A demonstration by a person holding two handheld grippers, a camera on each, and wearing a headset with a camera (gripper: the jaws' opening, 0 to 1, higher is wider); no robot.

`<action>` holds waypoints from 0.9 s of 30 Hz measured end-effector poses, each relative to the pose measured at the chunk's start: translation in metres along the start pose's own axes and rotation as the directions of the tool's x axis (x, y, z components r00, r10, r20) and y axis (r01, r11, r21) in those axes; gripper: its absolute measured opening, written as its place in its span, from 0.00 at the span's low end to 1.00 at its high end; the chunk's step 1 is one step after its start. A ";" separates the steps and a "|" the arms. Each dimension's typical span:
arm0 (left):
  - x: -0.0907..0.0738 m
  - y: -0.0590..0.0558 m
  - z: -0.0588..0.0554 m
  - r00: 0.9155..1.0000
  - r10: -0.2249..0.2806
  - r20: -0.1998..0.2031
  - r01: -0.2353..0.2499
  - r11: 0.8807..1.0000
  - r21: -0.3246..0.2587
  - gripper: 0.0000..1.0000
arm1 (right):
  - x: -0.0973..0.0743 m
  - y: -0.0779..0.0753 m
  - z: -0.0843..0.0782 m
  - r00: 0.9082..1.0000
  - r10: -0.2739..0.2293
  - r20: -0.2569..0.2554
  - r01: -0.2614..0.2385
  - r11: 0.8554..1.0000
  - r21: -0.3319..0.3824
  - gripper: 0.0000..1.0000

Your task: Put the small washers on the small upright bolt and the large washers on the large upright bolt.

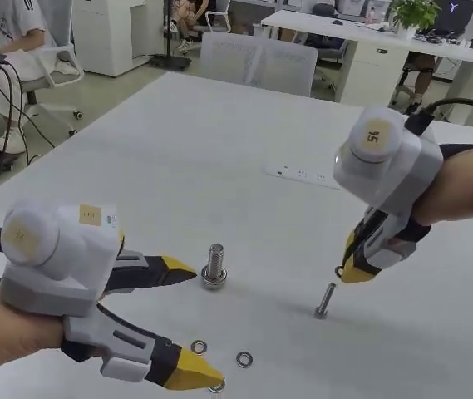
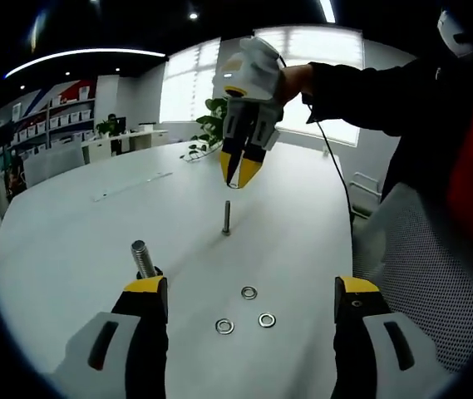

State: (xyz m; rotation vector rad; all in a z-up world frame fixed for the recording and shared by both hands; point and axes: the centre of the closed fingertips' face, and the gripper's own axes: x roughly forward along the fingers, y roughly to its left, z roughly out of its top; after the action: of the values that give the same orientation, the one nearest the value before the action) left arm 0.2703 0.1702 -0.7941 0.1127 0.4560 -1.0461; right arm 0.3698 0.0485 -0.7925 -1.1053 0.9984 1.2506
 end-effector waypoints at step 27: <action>0.000 -0.006 -0.002 1.000 -0.019 -0.005 0.019 0.998 -0.061 0.95 | 0.022 0.000 -0.004 0.998 0.053 -0.040 -0.053 0.999 -0.004 0.14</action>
State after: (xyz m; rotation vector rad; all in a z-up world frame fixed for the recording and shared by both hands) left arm 0.2646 0.1680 -0.7947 0.0571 0.4942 -1.0496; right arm 0.3713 0.0492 -0.8151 -1.1175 1.0608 1.2782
